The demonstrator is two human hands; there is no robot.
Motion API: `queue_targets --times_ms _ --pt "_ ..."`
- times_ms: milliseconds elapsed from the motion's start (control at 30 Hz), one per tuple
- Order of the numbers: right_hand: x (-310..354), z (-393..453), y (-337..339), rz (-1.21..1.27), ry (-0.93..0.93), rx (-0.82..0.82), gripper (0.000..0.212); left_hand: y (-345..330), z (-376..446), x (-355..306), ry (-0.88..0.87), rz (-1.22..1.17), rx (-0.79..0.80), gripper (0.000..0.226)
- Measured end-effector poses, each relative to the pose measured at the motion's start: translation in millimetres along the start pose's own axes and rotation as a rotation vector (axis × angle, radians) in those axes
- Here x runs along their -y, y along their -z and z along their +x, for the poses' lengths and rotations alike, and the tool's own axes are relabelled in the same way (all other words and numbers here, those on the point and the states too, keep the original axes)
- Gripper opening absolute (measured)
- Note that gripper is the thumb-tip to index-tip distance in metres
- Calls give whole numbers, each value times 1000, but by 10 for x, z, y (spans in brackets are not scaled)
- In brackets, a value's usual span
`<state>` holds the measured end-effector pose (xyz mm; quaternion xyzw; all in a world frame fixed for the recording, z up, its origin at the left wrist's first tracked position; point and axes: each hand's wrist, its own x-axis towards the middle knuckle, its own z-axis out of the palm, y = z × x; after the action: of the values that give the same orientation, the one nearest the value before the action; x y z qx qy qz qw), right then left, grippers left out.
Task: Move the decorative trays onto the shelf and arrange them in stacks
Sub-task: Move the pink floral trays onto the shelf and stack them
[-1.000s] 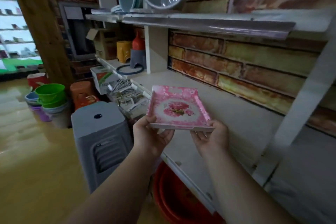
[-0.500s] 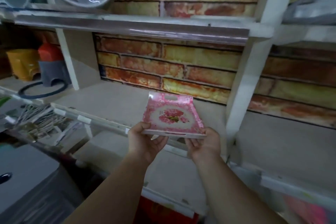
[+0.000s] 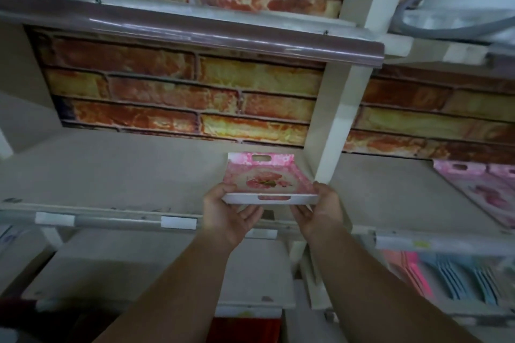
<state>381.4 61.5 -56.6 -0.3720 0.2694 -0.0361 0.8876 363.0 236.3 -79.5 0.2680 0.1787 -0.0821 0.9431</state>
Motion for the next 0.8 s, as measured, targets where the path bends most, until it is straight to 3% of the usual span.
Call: queue_targets --times_ms 133,400,467,533,633,700,800 --pt "57 162 -96 -1 36 -45 31 -48 206 -40 54 -15 9 26" --pt "100 633 -209 -87 59 -54 27 -231 725 -116 53 111 -45 24" --pt "75 795 -163 -270 170 -127 28 -223 912 -83 37 248 -100 35" --pt "69 904 -81 -628 352 -165 41 -213 1089 -84 -38 416 -206 39" --pt "144 1047 5 -1068 541 -113 40 -177 1272 -138 -309 753 -425 40" --pt "178 1181 30 -1137 581 -108 41 -139 1319 -147 -494 1058 -487 47" --pt "147 1319 77 -1229 666 -140 47 -54 1325 -127 -605 1414 -490 51"
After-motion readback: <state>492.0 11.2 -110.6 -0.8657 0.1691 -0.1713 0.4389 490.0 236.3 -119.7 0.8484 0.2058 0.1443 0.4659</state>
